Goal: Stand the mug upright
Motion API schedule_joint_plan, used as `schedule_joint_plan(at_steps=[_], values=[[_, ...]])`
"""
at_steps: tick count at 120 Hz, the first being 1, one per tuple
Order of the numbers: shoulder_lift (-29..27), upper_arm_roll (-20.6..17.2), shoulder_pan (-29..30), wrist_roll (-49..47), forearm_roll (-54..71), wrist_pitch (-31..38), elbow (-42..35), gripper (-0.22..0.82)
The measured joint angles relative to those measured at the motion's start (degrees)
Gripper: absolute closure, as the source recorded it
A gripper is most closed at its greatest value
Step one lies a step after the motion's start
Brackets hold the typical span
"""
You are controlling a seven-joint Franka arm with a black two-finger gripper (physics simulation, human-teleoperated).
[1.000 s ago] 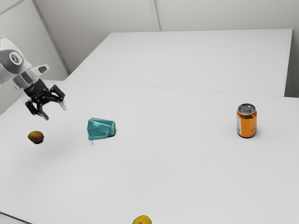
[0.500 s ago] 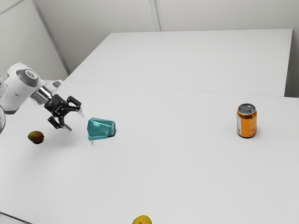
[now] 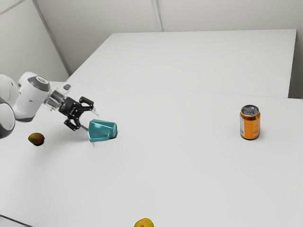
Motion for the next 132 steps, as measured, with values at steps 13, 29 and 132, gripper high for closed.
schedule_joint_plan(at_steps=[13,29,132], values=[[1.16,-0.45,-0.12,0.26,-2.63,0.72,-0.26,0.0],[1.56,-0.62,-0.53,0.48,-4.33,1.24,-0.48,0.0],[0.43,-3.8,-1.37,-0.31,-1.22,2.54,1.06,0.77]])
